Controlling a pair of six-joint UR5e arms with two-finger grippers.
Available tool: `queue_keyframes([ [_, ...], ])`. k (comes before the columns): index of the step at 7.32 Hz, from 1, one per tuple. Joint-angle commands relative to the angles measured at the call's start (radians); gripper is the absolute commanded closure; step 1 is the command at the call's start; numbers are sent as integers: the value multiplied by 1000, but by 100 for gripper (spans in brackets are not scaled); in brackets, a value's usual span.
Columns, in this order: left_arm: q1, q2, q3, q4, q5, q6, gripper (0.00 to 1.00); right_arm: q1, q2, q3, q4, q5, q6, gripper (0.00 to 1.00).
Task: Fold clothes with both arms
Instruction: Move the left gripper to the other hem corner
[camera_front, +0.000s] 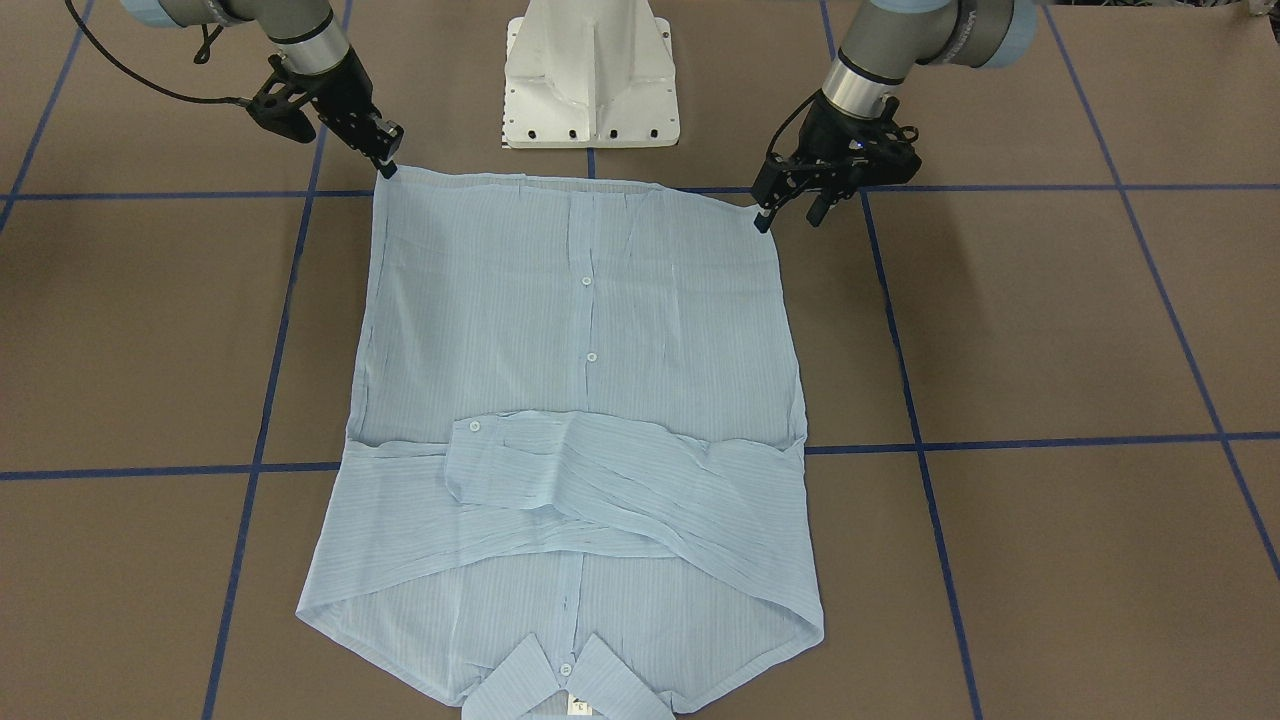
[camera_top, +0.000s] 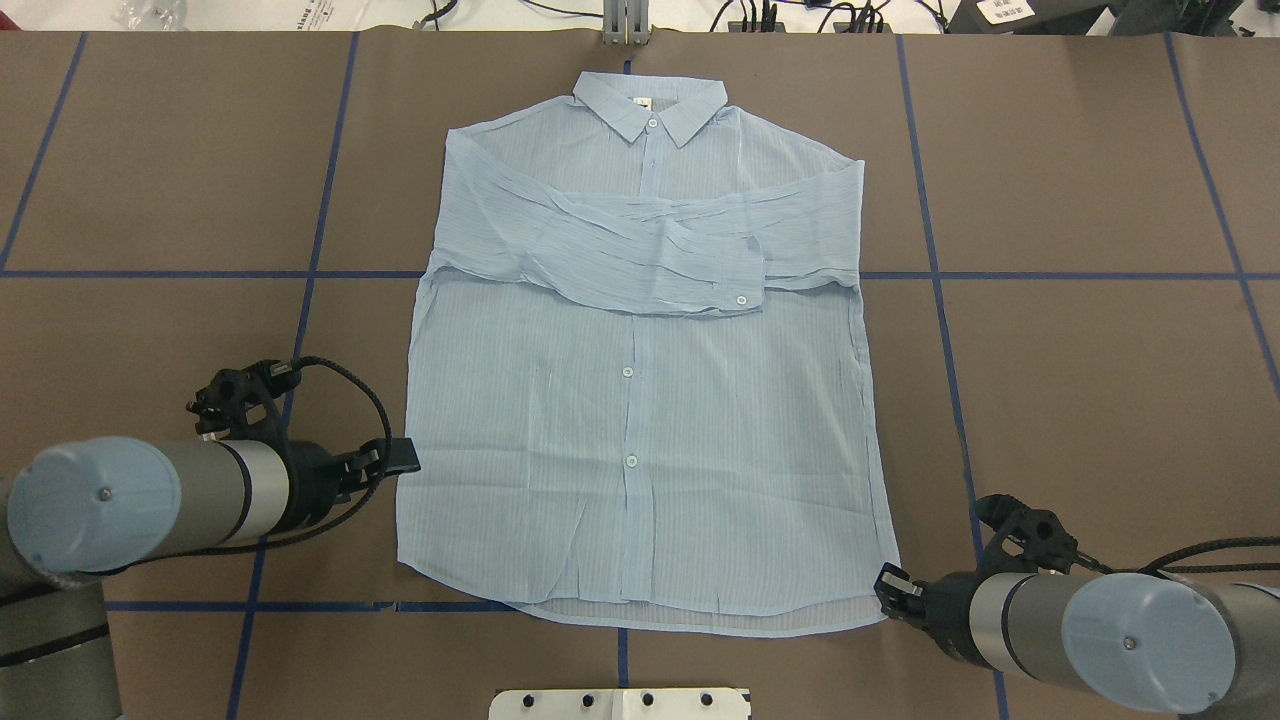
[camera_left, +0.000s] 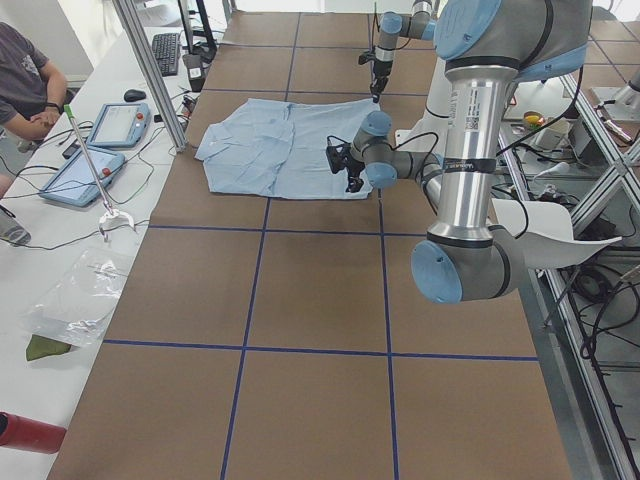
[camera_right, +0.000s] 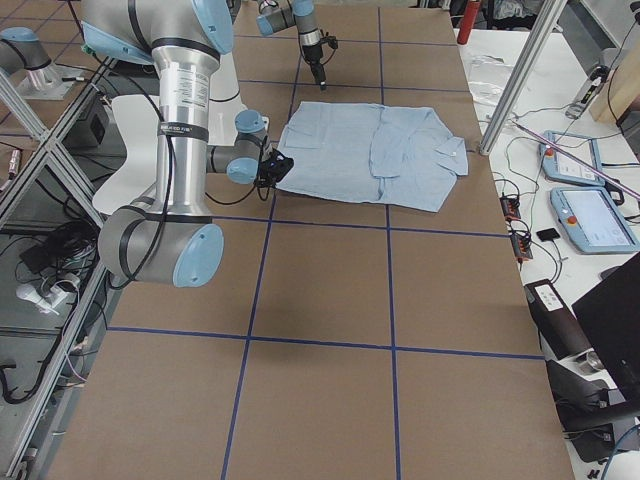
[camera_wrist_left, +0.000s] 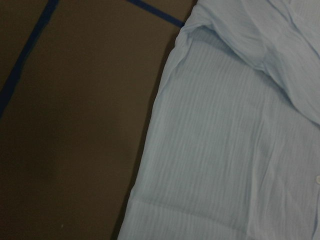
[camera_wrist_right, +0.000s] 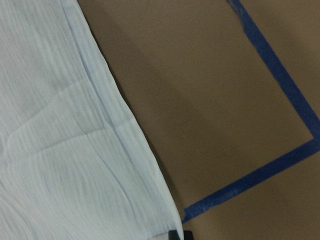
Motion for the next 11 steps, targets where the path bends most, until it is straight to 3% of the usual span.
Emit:
queue_keyframes([
  [1,82,-3,5,46,21,-53,21,-1,1,6,0,0,-2,100],
  [6,114,-51,68,51,22,-91,54,2,-4,7,0,0,-2,100],
  [8,114,-40,68,51,22,-91,58,4,-4,17,0,0,-2,100],
  [10,114,-34,68,51,22,-91,83,4,-5,20,0,0,-2,100],
  [11,114,-32,67,51,22,-91,100,4,-5,20,0,0,-2,100],
])
